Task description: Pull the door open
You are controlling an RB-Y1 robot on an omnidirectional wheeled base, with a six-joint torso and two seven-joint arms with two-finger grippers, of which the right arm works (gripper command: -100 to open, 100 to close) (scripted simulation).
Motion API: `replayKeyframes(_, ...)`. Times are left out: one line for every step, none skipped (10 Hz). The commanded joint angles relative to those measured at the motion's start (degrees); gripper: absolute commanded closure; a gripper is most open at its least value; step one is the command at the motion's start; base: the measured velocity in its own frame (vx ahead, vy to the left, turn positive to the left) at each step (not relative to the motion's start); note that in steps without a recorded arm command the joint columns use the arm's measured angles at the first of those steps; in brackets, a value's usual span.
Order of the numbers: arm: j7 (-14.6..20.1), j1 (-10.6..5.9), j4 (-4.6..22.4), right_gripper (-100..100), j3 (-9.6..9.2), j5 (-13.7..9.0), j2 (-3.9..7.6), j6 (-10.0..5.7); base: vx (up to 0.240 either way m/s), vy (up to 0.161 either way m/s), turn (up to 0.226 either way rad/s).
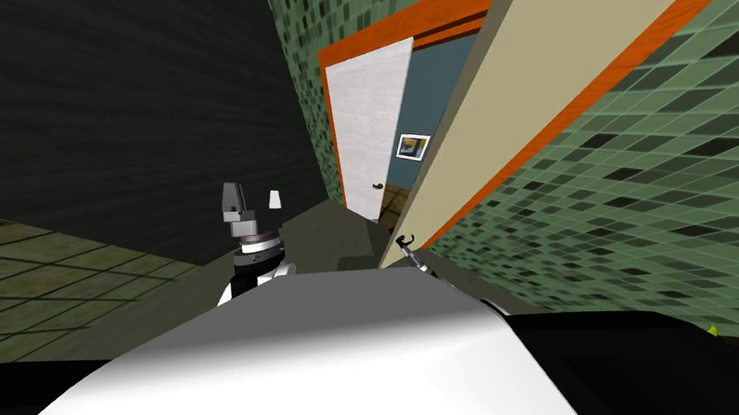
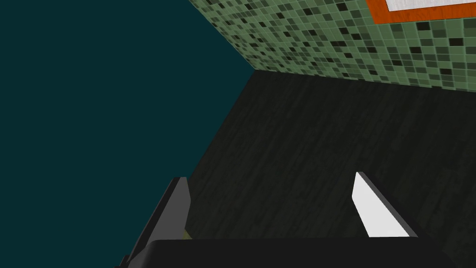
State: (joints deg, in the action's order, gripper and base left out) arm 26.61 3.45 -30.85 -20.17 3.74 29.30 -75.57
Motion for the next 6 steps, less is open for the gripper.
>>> replayKeyframes(0.2, 0.79, 0.7, 100, -0.68, 0.4, 0.20, -1.64, -0.022, -0.053, 0.026)
replayKeyframes(0.3, 1.19, 1.4, 100, -0.85, 0.4, 0.69, -3.05, -0.049, -0.081, 0.047)
replayKeyframes(0.3, 1.19, 1.4, 100, -0.85, 0.4, 0.69, -3.05, -0.042, -0.055, 0.019)
replayKeyframes(0.3, 1.19, 1.4, 100, -0.85, 0.4, 0.69, -3.05, -0.017, -0.013, -0.012)
replayKeyframes(0.4, 1.54, 2.0, 100, -1.01, 0.4, 1.13, -4.34, -0.017, -0.034, 0.027)
replayKeyframes(0.5, 1.72, 2.3, 100, -1.09, 0.5, 1.35, -4.97, -0.050, -0.061, 0.067)
